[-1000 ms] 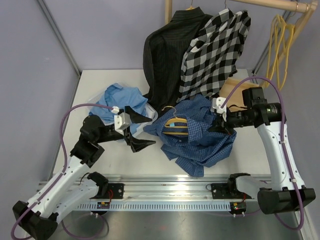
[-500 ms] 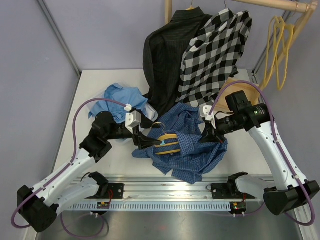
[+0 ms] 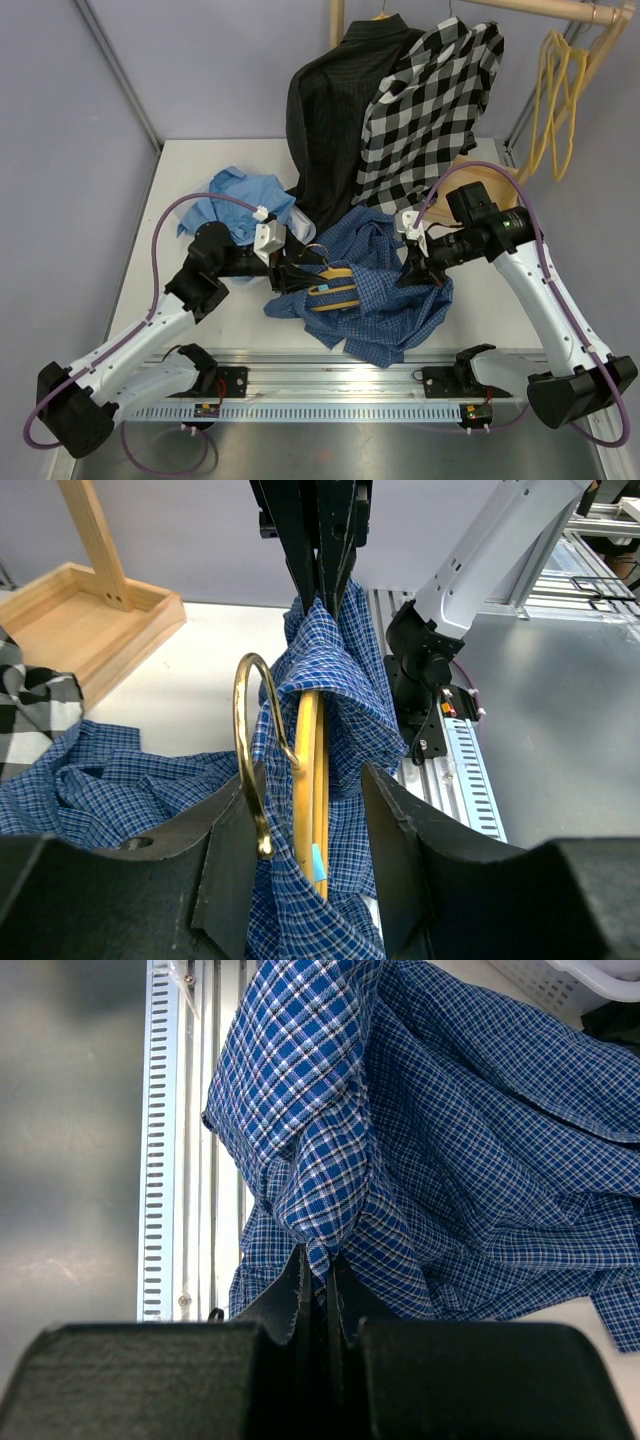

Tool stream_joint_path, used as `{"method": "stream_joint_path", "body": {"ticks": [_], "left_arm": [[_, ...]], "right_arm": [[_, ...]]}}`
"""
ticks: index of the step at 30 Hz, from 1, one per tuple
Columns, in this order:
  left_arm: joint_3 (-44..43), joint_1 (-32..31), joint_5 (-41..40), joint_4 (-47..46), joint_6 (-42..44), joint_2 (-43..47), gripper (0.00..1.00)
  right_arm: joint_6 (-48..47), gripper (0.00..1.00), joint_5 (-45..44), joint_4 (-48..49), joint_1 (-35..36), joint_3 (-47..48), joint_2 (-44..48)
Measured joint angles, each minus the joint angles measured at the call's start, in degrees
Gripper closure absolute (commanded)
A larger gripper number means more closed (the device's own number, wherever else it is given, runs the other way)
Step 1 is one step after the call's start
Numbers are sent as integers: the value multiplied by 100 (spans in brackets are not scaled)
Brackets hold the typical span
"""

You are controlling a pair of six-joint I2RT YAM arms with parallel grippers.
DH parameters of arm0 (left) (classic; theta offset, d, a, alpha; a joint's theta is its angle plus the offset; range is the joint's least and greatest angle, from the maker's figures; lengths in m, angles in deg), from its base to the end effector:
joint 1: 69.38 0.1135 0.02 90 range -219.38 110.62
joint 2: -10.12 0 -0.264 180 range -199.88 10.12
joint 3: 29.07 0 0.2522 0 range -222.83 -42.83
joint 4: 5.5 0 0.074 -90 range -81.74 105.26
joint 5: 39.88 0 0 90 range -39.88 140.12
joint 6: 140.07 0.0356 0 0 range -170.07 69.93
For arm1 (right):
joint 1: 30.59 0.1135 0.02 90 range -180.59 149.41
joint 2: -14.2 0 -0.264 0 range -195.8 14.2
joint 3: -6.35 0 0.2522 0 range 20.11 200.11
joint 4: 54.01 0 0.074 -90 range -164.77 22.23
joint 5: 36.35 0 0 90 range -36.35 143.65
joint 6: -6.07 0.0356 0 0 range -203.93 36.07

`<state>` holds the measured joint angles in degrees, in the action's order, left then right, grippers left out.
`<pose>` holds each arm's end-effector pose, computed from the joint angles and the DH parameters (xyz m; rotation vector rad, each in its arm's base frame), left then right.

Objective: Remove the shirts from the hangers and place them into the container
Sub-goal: Pass the hanger from the right arm to the left

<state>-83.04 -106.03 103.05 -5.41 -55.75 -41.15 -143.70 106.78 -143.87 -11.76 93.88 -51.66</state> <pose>0.1452 -0.1434 0.3357 1.1541 1.2373 -1.2637 0.1629 0.0856 0.3590 -1.6406 1.6519 0.9294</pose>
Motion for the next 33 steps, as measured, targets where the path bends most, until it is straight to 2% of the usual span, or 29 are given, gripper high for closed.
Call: {"method": "stream_joint_path", "body": {"ticks": [4, 8, 12, 18, 33], "left_arm": [[-52, -68, 4, 35, -17, -142, 57], [-186, -170, 4, 96, 11, -262, 74], [-337, -271, -2, 245, 120, -382, 82], [-503, -444, -74, 717, 494, -496, 80], [-979, -896, -748, 2299, 1650, -828, 64]], "right_arm": [[20, 100, -7, 2, 31, 0, -37], [44, 100, -15, 4, 68, 0, -70], [57, 100, -28, 4, 76, 0, -70], [59, 100, -140, -7, 109, 0, -70], [66, 100, -505, -87, 116, -22, -70]]}}
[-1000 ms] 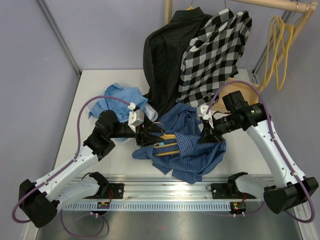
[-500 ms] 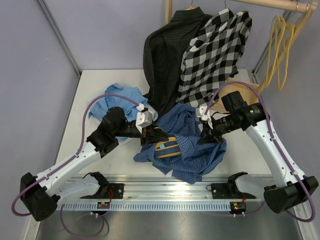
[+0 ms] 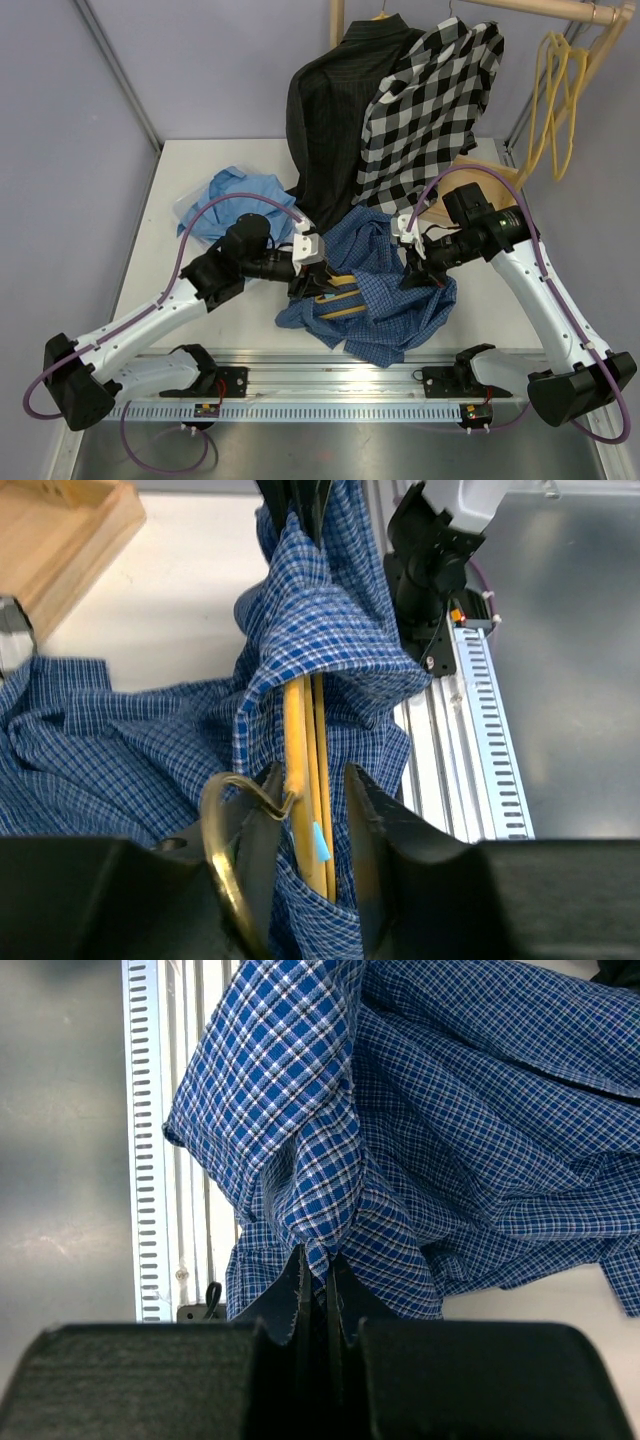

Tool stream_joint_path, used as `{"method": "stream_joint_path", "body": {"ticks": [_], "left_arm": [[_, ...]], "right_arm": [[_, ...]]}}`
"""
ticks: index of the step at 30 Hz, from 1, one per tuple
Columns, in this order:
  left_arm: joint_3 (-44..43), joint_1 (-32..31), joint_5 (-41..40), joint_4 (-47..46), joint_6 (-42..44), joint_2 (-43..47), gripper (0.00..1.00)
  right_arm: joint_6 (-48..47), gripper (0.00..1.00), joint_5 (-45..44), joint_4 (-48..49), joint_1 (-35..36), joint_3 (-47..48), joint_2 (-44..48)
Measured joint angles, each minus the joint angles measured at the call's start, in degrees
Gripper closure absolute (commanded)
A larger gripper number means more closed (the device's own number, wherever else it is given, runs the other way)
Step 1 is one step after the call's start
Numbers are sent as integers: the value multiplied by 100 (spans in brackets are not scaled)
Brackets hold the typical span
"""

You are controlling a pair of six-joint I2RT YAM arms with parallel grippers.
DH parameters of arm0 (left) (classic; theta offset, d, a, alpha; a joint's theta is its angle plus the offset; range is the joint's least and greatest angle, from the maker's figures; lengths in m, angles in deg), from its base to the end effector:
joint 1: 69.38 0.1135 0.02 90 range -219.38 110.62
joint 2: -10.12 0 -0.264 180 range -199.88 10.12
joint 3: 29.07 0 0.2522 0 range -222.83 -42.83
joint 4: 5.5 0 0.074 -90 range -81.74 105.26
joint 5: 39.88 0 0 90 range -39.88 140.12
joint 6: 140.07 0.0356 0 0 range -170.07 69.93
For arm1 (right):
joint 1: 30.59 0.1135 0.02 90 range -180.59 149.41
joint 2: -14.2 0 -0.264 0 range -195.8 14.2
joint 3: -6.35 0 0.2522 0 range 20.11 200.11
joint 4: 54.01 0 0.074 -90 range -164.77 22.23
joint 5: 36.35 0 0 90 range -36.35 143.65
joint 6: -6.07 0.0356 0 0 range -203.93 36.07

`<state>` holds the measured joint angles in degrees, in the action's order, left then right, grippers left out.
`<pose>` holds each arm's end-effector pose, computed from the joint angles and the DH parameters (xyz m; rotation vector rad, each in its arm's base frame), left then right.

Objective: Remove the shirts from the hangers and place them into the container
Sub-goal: Pass the hanger from the right arm to the left

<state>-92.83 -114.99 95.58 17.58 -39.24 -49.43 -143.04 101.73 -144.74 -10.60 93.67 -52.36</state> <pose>0.1437 -0.1831 0.3276 1.3869 1.3920 -1.1547 0.1641 0.0879 0.3532 -1.6785 1.7349 0.8692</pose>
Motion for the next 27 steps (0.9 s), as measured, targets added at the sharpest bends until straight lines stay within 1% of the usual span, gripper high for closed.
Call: {"method": "stream_joint_path", "body": {"ticks": [5, 9, 14, 15, 16, 18, 20, 21, 24, 27], "left_arm": [[-26, -105, -361, 236, 125, -85, 64], [-103, -133, -595, 345, 140, -133, 71], [-133, -136, -673, 420, 85, -140, 75], [-133, -136, -671, 422, 66, -140, 77], [-133, -136, -667, 422, 35, -140, 83], [-140, -136, -662, 442, -31, -140, 92], [-149, -136, -592, 455, -74, -160, 100], [-160, -136, -553, 466, -103, -175, 100], [-234, -138, -435, 487, -149, -254, 100], [-302, -197, -328, 474, -210, -411, 100]], "right_arm": [[9, 100, -83, -48, 0, 0, -4], [35, 100, -96, -92, 0, 2, -11], [44, 100, -94, -94, 0, 2, -11], [44, 100, -94, -94, 0, 2, -11], [44, 100, -94, -94, -2, 2, -11], [44, 98, -103, -107, -2, 2, -11], [46, 92, -129, -120, -13, 2, -11], [55, 85, -151, -125, -17, 2, -11], [149, 80, -133, -125, -17, 2, -11], [260, 73, 98, 7, -4, 20, -17]]}}
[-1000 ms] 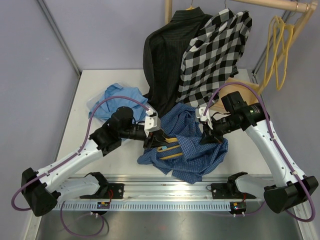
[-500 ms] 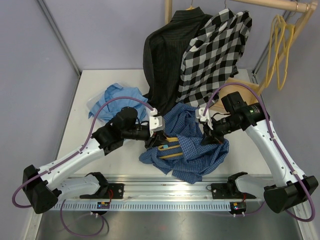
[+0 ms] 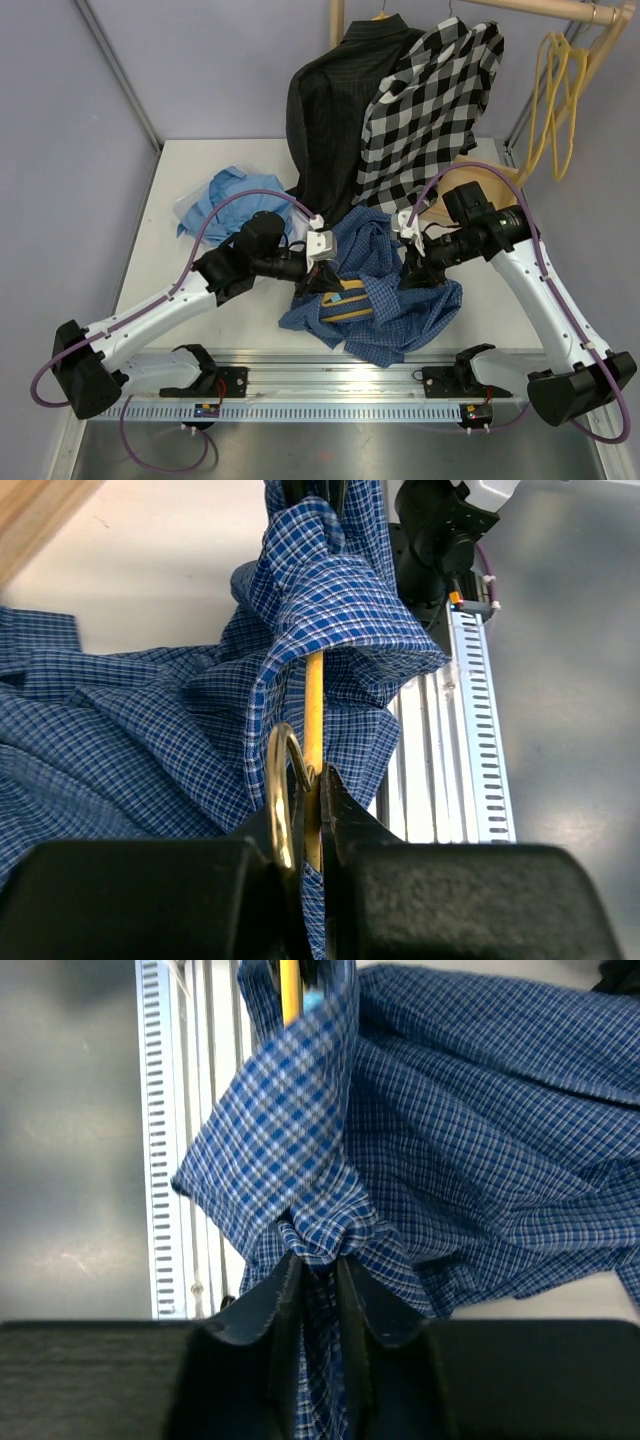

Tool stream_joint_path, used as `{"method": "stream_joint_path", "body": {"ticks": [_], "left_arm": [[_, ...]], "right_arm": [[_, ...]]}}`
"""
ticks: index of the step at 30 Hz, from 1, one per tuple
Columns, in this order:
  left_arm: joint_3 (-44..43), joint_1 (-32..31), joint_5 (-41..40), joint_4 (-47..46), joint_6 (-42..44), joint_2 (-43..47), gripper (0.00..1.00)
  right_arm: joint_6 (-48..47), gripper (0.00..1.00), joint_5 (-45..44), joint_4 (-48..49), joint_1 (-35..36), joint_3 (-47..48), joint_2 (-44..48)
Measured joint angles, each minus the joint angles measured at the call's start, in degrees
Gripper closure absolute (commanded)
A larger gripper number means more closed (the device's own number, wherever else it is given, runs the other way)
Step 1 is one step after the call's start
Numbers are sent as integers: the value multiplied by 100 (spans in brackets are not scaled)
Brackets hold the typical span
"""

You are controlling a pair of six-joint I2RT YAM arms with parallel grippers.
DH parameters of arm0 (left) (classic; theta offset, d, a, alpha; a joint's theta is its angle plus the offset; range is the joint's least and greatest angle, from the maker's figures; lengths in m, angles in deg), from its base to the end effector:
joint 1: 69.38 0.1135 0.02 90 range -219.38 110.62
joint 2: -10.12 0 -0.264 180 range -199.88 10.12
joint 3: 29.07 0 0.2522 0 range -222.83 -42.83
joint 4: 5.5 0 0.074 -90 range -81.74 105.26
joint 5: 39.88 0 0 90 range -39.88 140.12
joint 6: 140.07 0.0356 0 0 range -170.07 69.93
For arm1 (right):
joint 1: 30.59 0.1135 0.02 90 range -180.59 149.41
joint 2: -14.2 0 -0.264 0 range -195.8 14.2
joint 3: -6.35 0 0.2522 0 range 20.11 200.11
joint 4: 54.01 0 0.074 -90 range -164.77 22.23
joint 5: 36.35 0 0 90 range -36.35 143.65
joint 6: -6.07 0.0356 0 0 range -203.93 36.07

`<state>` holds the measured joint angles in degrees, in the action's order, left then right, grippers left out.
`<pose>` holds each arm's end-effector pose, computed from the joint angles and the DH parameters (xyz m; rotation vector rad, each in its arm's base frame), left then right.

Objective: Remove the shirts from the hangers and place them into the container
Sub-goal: 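Pass the hanger from the right arm to the left, then take shirts off hangers and put them into the container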

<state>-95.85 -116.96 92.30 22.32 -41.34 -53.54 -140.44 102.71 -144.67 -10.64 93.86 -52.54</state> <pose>0.1482 -0.1976 0.3219 1.3876 1.5391 -1.1604 0.1647 0.0884 0.3541 -1.6397 1.7673 0.9076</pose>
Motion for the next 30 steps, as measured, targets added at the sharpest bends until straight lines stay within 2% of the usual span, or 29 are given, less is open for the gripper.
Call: {"method": "stream_joint_path", "body": {"ticks": [1, 3, 4, 9, 15, 20, 25, 30], "left_arm": [[0, -15, 20, -2, -26, -52, 100], [0, -20, 55, 9, -81, -138, 100], [0, -22, 66, 13, -109, -168, 100], [0, -24, 24, 7, -243, -168, 100], [2, 179, -337, -85, -627, -79, 100], [2, 302, -914, -260, -1386, 20, 100], [2, 302, -1550, -560, -2452, 44, 100], [-72, 304, -1943, -776, -3331, 0, 100]], "right_arm": [[35, 66, 44, 44, 2, 15, 0], [133, 58, 127, 133, 9, 44, -2], [188, 49, 144, 192, 11, 70, -2], [599, 20, 9, 463, 22, 264, -4], [1495, 16, -538, 822, 24, 909, -2], [2240, 17, -409, 892, 24, 1379, -4], [2776, 18, -286, 968, 31, 1248, -48], [3191, 17, -772, 1191, 151, 1012, -190]]}}
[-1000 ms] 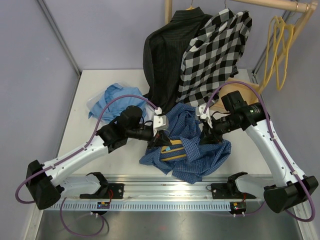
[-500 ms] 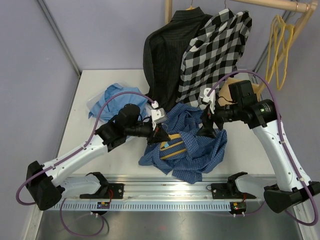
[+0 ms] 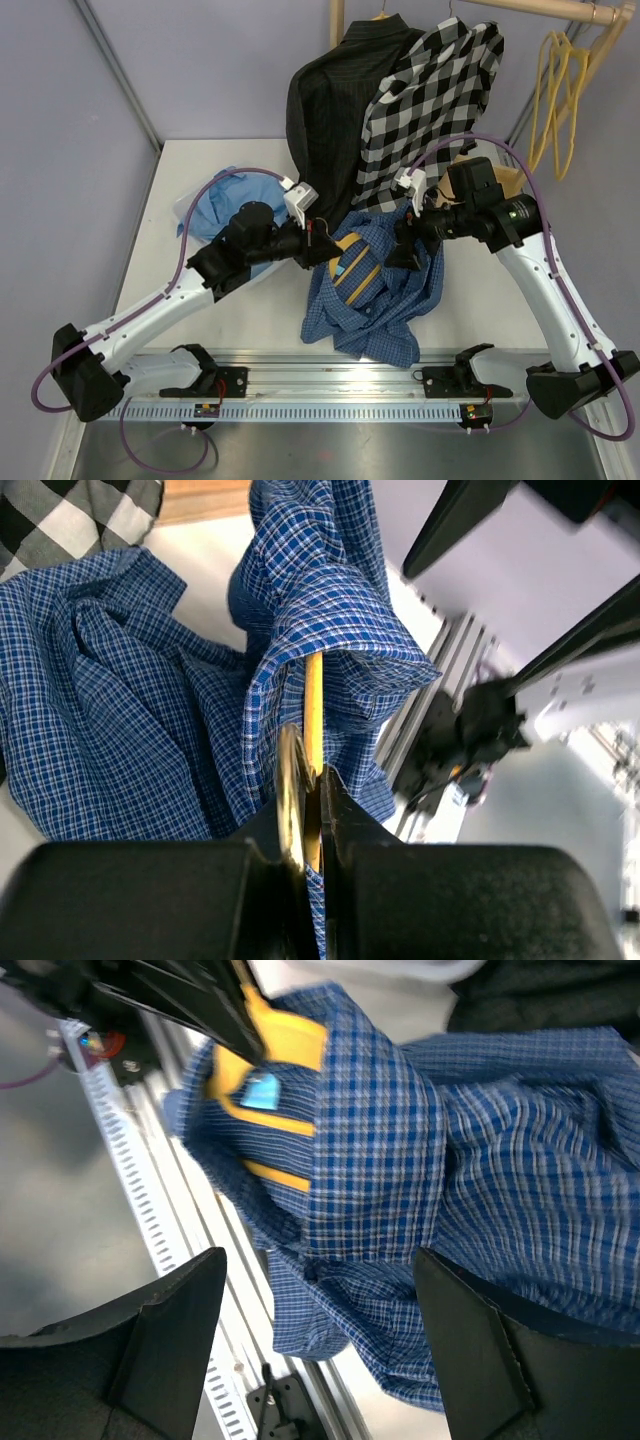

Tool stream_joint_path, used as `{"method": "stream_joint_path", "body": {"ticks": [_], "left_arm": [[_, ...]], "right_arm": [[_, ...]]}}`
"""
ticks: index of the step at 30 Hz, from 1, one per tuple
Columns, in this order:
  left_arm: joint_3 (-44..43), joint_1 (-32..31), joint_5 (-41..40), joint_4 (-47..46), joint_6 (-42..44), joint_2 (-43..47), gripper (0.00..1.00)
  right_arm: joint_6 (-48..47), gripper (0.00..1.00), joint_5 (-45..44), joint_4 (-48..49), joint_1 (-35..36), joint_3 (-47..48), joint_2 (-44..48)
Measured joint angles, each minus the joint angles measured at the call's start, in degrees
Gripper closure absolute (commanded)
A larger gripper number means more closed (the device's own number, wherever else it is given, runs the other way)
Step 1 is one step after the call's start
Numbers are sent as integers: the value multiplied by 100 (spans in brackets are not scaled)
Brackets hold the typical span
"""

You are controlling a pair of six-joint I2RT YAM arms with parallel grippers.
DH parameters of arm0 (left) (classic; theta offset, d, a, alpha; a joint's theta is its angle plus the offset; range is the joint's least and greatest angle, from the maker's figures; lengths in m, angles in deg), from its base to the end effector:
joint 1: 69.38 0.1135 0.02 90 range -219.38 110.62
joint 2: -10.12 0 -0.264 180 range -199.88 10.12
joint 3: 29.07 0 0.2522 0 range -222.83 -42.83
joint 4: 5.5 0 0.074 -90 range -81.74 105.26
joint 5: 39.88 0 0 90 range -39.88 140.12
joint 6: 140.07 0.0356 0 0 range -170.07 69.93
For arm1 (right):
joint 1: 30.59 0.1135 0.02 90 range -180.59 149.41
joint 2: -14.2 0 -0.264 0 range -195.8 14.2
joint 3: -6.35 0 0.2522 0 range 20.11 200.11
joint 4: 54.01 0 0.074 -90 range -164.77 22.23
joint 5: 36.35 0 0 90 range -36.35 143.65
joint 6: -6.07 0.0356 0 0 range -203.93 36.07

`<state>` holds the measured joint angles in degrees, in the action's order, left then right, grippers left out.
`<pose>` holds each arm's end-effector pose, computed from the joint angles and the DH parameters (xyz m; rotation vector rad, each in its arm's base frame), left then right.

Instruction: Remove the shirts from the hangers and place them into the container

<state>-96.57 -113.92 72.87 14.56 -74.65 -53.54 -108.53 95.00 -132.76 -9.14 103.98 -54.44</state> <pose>0.1736 -0.1901 0.3371 0.6402 1.9059 -1.1758 0.1864 0.0985 0.4047 -1.1906 1.9896 0.8433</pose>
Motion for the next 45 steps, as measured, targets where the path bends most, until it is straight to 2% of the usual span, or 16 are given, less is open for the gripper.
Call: {"method": "stream_joint_path", "body": {"ticks": [9, 11, 15, 16, 18, 19, 25, 30, 35, 38, 42, 45], "left_arm": [[-586, 0, -328, -79, -610, -295, 100], [-678, 0, -330, -81, -658, -339, 100], [-863, 0, -330, -66, -680, -396, 100], [-898, 0, -330, -35, -675, -396, 100], [-973, 0, -330, 44, -610, -396, 100], [-1016, 0, -330, 125, -525, -396, 100], [-1314, 0, -260, 592, 208, -433, 100], [-1622, -2, -7, 787, 835, -726, 100], [-1792, -79, 138, 861, 1270, -962, 100], [-1825, -140, 205, 990, 1499, -1047, 100], [-1825, -160, 345, 1204, 1775, -1073, 100], [-1825, -164, 455, 1268, 1934, -1073, 100]], "right_arm": [[293, 17, -1095, 372, 225, -111, -55], [328, 19, -1329, 450, 273, -133, -66], [415, 44, -1720, 649, 369, -142, -160], [431, 70, -1805, 713, 374, -142, -192], [452, 93, -1899, 734, 376, -94, -269], [476, 100, -1965, 737, 376, -42, -319], [538, 100, -2009, 671, 380, 876, -538], [557, 100, -1268, 492, 391, 2151, -787], [586, 100, -710, 203, 402, 2852, -1259], [535, 100, -542, 164, 450, 2846, -1434], [168, 98, -468, 59, 704, 2365, -1423], [-291, 85, -557, -149, 1078, 1845, -1419]]}}
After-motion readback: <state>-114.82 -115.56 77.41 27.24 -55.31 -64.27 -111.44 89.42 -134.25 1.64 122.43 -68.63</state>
